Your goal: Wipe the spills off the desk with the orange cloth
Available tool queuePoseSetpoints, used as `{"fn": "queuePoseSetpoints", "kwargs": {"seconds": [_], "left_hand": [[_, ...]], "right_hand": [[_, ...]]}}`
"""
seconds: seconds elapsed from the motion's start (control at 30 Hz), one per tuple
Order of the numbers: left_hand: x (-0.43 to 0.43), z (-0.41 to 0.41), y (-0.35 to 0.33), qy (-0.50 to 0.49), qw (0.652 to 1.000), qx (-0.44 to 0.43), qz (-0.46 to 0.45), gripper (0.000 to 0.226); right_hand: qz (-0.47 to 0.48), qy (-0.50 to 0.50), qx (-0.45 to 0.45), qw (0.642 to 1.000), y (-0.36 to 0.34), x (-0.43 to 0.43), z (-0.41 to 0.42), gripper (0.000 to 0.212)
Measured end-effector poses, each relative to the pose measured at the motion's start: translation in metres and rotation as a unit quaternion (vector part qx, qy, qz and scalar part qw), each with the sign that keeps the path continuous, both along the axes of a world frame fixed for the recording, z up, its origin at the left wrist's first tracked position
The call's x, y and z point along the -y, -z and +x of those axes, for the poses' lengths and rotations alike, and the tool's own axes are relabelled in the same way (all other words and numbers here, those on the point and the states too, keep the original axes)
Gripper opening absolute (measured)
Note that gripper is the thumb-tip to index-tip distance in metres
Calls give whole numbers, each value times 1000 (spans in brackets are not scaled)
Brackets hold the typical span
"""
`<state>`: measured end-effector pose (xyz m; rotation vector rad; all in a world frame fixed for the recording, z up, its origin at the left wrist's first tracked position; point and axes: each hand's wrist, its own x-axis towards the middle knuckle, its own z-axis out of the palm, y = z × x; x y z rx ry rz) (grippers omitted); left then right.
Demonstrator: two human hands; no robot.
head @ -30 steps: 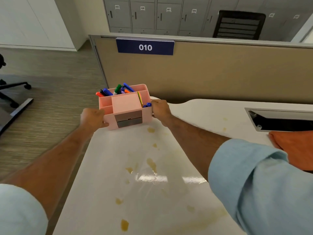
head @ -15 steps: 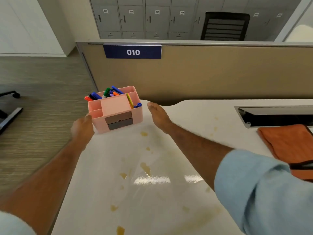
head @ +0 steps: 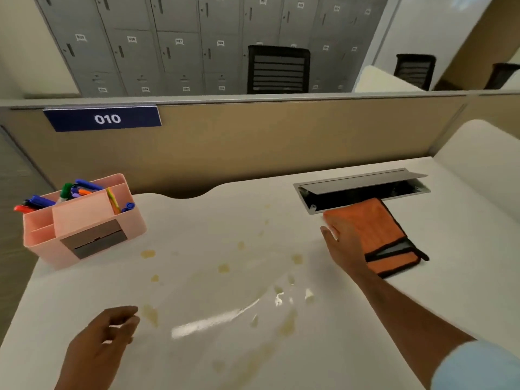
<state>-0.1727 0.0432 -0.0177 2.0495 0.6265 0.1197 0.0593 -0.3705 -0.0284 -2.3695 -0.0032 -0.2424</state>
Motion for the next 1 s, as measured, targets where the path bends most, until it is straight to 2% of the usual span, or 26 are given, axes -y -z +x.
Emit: {"fn": "queuePoseSetpoints", "kwargs": {"seconds": [0.03,0.1,0.2,0.27,0.33,0.47,0.57,0.63,0.7,0.83,0.87,0.93,1.0], "left_hand": [[16,6,-5,26,1000,-4,-2,19],[47,24,-13,71,997,0,-6,15],[88,55,-23,119,993,24,-5,12],[116,75,-26,133,990,35,-14,13],[139,89,-26,147,988,35,-22,14],[184,112,-22,172,984,22,-42,13],[228,142,-17,187,979,-1,-77,10],[260,167,-16,187,975,-17,-120,7],[293,193,-15,183,969,-27,-166,23],[349,230,-21,189,971,-64,-135,73],[358,235,-23,173,974,-64,-129,73],[365,240,-28,135,986,-34,-93,47],[362,240,-30,127,992,0,-17,25]], "right_hand": [[-9,11,4,1000,-2,19,1,16],[-50,42,-18,998,-5,50,4,18],[-170,29,-110,979,-5,67,9,46],[-231,9,-140,963,-1,69,14,57],[-271,1,-146,951,3,69,21,51],[-276,-7,-114,954,9,73,31,22],[-231,-16,-82,969,11,84,31,9],[-164,-6,-48,985,11,86,26,13],[-99,-3,-17,995,10,85,18,19],[-2,-45,37,998,6,74,-1,16],[25,-62,48,997,5,71,-5,15],[65,-108,56,990,1,63,-13,12],[86,-157,60,982,-3,61,-17,11]]}}
